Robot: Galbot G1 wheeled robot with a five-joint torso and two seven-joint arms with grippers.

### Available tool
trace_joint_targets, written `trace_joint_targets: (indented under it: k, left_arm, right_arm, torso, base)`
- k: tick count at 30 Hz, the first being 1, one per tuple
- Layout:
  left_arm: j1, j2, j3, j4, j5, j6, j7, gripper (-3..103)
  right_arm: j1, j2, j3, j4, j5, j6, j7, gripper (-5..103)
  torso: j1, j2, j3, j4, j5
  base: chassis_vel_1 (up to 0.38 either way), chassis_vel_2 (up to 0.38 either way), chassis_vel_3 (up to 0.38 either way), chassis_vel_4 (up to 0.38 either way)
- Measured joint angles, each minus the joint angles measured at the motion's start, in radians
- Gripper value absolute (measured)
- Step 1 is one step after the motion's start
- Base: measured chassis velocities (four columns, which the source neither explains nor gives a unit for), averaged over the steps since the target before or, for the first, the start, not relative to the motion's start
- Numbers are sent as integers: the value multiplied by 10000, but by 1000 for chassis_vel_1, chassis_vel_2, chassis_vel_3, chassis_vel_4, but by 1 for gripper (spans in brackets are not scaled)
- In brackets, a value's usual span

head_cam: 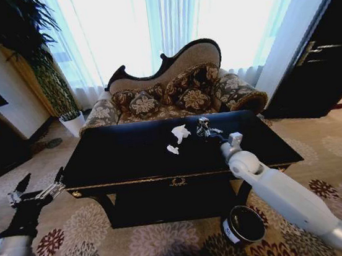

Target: Move to the front of the table and place the trash on the table into the trash bin.

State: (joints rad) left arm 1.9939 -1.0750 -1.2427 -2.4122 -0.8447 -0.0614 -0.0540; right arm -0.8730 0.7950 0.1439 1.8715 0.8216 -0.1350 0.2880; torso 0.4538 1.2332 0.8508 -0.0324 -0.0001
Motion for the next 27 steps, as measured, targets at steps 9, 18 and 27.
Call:
trace_joint_targets:
  k: [9,18,27]
  left_arm:
    - [0,0,0,-1,0,0,-3,100]
    - [0,0,0,0,0,0,-2,100]
    - [0,0,0,-1,0,0,-2,100]
  right_arm:
    - [-3035,-77,3101,1648,-360,443,-502,0]
    - [-5477,813,4927,2991,-1311,1445,-983,0]
    - [-7720,2704,5994,3363,-2722,3454,-1734,0]
  torso:
    - [0,0,0,-2,-1]
    - [0,0,-1,1,-3]
    - [-1,1,-1,-1,-2]
  base:
    - [0,0,0,0]
    - [0,0,0,0]
    - [0,0,0,0]
